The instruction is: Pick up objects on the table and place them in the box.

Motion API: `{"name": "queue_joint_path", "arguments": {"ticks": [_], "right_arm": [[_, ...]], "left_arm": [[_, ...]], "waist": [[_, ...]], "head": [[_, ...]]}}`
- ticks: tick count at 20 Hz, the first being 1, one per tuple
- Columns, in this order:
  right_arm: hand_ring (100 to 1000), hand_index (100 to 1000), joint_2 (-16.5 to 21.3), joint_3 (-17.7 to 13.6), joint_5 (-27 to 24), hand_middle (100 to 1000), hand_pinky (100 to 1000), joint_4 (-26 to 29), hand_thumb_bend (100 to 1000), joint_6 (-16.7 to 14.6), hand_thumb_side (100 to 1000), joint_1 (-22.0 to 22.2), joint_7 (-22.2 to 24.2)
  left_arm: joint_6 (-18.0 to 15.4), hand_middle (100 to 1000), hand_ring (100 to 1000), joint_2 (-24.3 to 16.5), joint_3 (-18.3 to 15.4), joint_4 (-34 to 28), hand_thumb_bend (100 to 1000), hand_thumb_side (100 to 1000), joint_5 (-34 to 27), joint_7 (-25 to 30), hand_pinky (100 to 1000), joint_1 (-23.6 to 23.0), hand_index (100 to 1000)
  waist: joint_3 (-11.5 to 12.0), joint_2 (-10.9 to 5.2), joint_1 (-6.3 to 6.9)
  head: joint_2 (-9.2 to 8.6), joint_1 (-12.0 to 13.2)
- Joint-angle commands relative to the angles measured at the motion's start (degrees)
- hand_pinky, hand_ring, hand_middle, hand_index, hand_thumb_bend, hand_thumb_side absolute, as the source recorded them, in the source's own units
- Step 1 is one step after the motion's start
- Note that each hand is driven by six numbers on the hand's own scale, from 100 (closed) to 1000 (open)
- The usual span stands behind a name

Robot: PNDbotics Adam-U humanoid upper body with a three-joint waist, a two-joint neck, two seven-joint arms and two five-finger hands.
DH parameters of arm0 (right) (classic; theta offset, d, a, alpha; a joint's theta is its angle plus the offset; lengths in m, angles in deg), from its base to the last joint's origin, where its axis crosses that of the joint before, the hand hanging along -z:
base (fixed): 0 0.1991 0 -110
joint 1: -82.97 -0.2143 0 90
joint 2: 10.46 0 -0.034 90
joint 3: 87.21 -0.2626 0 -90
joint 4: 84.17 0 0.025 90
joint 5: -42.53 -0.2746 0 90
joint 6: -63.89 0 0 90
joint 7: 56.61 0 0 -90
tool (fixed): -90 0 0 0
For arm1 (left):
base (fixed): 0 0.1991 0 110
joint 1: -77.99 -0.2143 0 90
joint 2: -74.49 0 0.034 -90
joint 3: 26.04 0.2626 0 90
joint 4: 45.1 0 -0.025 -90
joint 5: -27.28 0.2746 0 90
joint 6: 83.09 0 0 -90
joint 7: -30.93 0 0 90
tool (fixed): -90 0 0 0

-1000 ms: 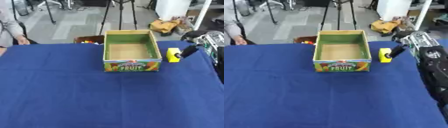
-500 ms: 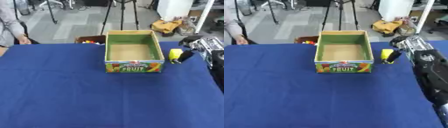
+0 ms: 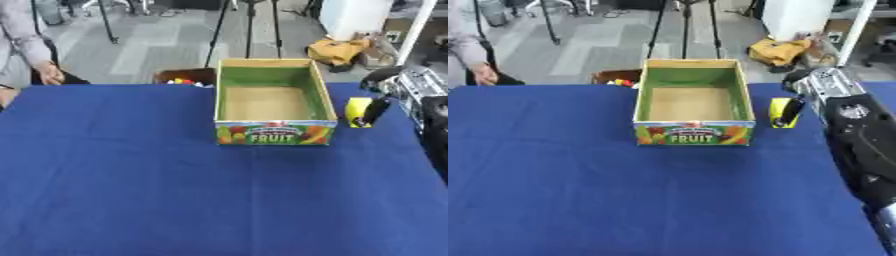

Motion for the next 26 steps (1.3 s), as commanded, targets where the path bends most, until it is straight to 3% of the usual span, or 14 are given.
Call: {"name": "queue_joint_path", "arguments": {"ticks": [1,12,14,16,21,26], "right_arm": [[1000,1000,1.16,-0.64,0.08,1000,1000,1.14,322,0.69,442,-1.72,-0.3],[1000,1000,1.77,-1.56,-0.05,1000,1000,1.39,141,1.77,488,-2.92,-0.31],[1000,1000,1.92,-1.5,0.1,1000,1000,1.51,150,1.56,487,-3.31,0.0],[1000,1000,2.1,-1.56,0.1,1000,1000,1.97,169,1.39,485,-3.52,0.13],[1000,1000,2.83,-1.85,0.48,1000,1000,2.6,459,1.77,410,-3.86,1.28],[1000,1000,3.92,-1.02,6.63,1000,1000,2.07,445,2.25,470,-4.46,2.93]], "left_arm": [[-0.01,730,683,-0.97,0.1,-1.05,100,934,0.43,0.02,619,0.46,938],[0.05,719,678,-1.03,0.13,-1.05,100,928,1.19,-0.24,617,0.5,938],[0.13,716,677,-1.05,0.15,-1.05,100,928,1.33,-0.27,616,0.51,937],[0.2,714,676,-1.05,0.09,-1.05,100,927,1.47,-0.36,616,0.41,937],[0.35,710,673,-1.17,0.05,-1.05,100,924,1.66,-0.53,616,0.38,937],[0.49,706,670,-1.45,-0.11,-1.05,100,920,1.84,-0.8,613,0.18,938]], "waist": [[0.2,-0.81,-0.03],[1.0,0.52,-0.28],[1.01,0.6,-0.37],[0.98,0.62,-0.38],[0.66,0.49,-0.61],[0.3,0.21,-0.82]], "head": [[-1.26,-0.36],[-2.97,-1.09],[-3.01,-1.05],[-2.9,-0.92],[-2.96,-0.52],[-3.08,-0.29]]}}
